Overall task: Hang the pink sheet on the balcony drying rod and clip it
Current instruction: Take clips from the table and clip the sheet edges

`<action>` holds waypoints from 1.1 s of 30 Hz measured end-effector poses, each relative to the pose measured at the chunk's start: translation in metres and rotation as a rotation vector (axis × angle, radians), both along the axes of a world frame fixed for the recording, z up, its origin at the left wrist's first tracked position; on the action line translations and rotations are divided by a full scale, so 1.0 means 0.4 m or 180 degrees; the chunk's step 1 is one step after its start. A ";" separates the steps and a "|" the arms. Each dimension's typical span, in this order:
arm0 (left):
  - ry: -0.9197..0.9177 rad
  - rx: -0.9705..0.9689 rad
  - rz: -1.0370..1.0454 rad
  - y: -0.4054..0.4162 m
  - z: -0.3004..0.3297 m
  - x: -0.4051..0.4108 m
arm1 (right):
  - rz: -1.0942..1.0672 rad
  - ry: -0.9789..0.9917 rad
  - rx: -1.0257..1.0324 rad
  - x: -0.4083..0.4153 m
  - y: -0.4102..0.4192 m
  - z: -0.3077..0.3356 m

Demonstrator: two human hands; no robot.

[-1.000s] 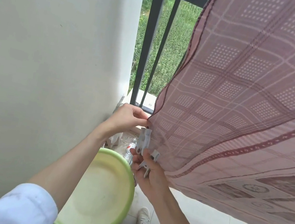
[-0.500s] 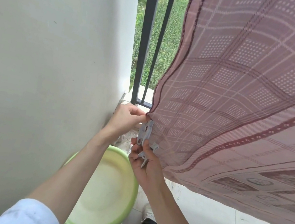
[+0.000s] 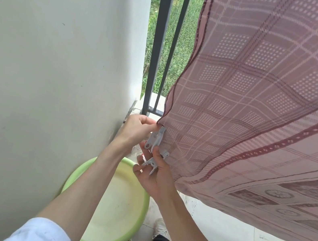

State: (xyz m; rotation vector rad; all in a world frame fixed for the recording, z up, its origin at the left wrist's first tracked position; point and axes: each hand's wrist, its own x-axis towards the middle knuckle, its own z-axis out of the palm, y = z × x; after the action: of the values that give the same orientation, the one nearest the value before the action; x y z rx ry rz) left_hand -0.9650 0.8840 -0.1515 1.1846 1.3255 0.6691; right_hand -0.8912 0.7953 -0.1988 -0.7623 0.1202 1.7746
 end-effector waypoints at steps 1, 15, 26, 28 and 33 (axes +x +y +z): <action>-0.0031 -0.0024 0.0003 -0.002 0.000 0.000 | 0.0075 -0.0061 0.0029 0.002 -0.001 0.001; -0.0134 -0.0160 0.0305 -0.111 -0.202 -0.099 | 0.0415 -0.1120 -0.1003 0.034 -0.084 -0.116; 0.0579 0.0335 -0.0866 -0.048 -0.462 -0.039 | 0.0804 -0.2062 -0.1259 0.097 -0.050 -0.318; 0.0592 0.0505 -0.1033 -0.030 -0.503 -0.018 | 0.0734 -0.2196 -0.1381 0.108 -0.036 -0.351; 0.0387 0.0965 -0.1135 0.010 -0.607 0.016 | 0.0829 -0.2383 -0.1458 0.126 -0.013 -0.409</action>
State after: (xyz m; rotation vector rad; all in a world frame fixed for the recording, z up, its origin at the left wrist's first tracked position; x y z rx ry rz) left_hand -0.9585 0.8881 -0.3945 1.6824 1.0941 0.5550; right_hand -0.8407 0.7902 -0.3624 -1.7930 -0.0848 1.5982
